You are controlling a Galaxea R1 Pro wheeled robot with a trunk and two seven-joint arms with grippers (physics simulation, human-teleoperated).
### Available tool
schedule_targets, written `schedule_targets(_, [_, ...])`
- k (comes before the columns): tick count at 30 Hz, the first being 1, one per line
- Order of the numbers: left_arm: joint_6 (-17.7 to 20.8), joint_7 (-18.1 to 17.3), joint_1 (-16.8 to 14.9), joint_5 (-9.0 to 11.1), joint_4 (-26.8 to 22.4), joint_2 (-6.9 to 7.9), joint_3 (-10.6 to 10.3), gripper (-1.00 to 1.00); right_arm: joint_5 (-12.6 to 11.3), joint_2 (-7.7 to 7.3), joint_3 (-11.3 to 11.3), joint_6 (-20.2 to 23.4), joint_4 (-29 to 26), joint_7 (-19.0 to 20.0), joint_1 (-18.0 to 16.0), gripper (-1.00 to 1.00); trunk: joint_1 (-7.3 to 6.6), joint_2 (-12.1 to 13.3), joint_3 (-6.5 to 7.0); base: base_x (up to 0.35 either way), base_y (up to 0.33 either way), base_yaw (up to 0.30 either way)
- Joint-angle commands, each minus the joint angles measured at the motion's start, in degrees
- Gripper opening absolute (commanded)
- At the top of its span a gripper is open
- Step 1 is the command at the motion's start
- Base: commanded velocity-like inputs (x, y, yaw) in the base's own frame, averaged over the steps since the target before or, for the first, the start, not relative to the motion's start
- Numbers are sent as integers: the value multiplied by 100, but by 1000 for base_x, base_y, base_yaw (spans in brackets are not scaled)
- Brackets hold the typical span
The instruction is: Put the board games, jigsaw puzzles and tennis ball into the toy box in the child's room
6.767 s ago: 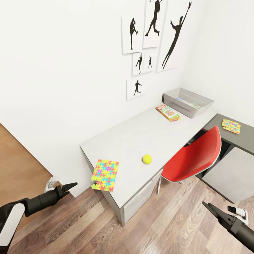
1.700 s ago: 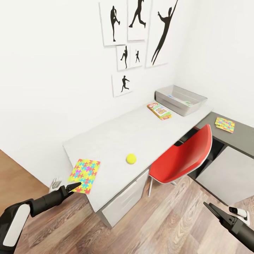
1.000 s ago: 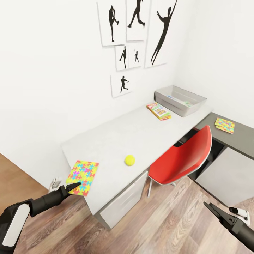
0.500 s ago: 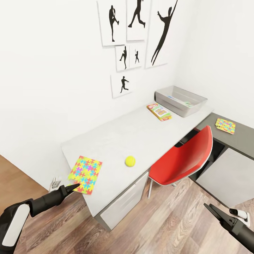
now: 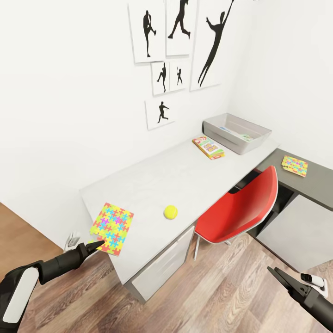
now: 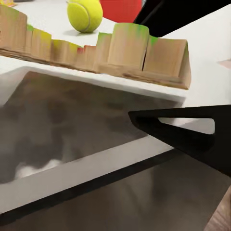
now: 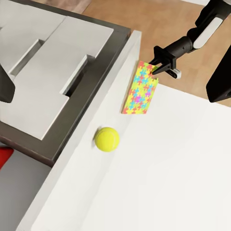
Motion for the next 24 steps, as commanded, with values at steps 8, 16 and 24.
schedule_targets(8, [45, -49, -6, -47, -112, 36, 9, -100, -18, -2, -3, 56, 0, 15, -3, 100, -176, 319, 139, 0, 0, 0])
schedule_targets(16, [248, -917, 0, -40, -410, 139, 32, -100, -17, -9, -1, 58, -6, 68, -3, 100, -351, 640, 283, 0, 0, 0])
schedule_targets(24, [495, -1690, -3, -15, -520, 687, 23, -100, -1, -2, 5, 40, -17, 752, -3, 100, -527, 960, 426, 0, 0, 0])
